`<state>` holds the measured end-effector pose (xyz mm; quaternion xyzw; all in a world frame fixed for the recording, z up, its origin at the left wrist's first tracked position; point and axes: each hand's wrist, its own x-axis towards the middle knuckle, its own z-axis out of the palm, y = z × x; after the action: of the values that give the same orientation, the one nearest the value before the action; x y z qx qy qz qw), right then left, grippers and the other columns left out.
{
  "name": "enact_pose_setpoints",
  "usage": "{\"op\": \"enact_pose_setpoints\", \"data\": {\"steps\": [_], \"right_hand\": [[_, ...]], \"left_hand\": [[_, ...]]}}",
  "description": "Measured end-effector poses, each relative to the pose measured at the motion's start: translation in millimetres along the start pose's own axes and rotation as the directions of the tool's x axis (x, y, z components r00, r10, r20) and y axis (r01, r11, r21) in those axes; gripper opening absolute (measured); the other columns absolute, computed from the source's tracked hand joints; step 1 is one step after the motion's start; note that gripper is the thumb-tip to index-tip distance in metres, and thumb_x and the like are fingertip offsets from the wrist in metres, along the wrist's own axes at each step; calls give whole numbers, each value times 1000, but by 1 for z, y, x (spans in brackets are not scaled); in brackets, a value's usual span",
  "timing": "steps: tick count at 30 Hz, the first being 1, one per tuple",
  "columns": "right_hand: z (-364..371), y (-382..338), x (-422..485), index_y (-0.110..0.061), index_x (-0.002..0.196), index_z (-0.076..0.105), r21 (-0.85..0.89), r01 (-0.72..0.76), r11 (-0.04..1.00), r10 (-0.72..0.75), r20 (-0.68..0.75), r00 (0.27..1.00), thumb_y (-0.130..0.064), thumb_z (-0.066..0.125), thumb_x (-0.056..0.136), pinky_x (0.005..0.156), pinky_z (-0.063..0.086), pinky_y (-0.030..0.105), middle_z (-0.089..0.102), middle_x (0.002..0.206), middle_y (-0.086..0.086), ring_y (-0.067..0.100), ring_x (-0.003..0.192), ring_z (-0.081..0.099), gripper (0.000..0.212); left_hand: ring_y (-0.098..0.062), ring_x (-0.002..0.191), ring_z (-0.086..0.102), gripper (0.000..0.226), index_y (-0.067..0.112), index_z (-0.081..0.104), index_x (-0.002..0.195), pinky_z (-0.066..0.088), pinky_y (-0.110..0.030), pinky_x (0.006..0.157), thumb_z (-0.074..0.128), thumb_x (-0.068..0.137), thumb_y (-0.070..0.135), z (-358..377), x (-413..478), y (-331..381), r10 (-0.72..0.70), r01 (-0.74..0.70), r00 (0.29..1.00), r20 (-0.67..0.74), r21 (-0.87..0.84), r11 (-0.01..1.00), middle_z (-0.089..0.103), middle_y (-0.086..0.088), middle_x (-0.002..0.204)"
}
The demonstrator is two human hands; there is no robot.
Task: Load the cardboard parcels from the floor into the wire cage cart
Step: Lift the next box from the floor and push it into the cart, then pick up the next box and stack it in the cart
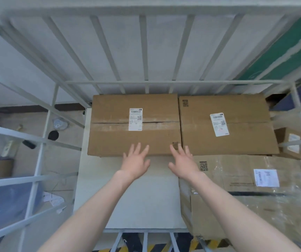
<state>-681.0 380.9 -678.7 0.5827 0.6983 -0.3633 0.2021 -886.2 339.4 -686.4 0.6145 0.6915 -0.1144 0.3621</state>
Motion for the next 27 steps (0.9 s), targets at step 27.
{"op": "enact_pose_setpoints", "data": {"steps": [27], "right_hand": [[-89,176,-563,-31,159,-8,423,-244,873,434,-444,784,-39,41,104,122,7,49,-13,167,5,33,152,-14,74]], "left_hand": [[-28,153,-2,64,31,14,158,8,-54,119,42,101,41,-56,-397,427,648,-634,760,-56,156,757,7,-3,167]]}}
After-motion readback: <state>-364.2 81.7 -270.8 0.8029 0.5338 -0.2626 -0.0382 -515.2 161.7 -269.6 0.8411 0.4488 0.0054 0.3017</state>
